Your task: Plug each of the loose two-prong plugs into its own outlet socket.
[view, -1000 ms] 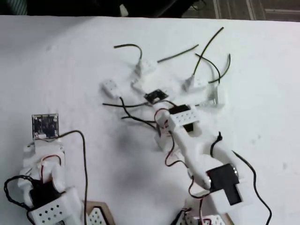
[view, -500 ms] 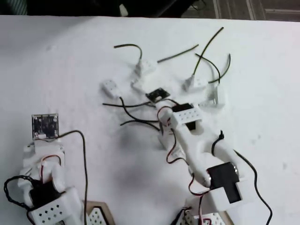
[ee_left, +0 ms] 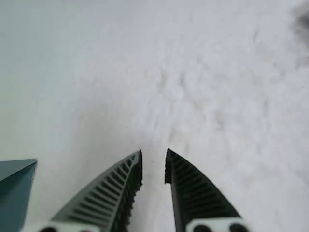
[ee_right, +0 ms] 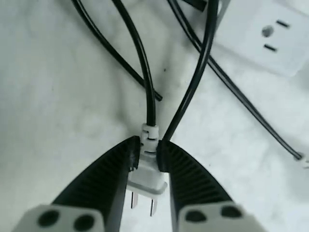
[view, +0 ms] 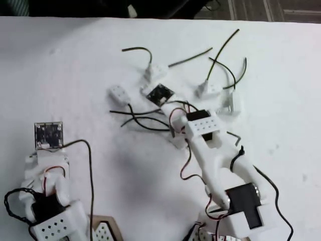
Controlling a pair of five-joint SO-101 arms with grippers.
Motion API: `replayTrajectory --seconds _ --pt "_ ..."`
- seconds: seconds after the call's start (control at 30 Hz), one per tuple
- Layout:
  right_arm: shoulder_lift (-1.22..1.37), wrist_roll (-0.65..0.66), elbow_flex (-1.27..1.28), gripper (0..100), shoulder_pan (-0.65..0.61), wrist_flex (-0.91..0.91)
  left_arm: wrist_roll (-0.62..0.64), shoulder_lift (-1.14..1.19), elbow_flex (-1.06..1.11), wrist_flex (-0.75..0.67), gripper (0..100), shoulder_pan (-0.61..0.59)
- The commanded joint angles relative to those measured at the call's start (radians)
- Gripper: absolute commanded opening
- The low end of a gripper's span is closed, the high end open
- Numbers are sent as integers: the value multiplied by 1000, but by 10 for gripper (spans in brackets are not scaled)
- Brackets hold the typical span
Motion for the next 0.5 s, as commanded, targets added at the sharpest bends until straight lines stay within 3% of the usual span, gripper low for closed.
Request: replayTrajectory --seconds 0.0,0.1,0.3,0.47 --pt "19 3 -14 57 16 -15 -8 -7 -3 -21 102 8" --pt "30 2 -20 110 18 24 -8 -7 -3 -21 102 8" --pt "-27 -78 -98 112 18 160 -8 -7 -3 -21 102 8" --pt "2 -83 -132 112 58 153 -8 -7 -3 -21 102 8"
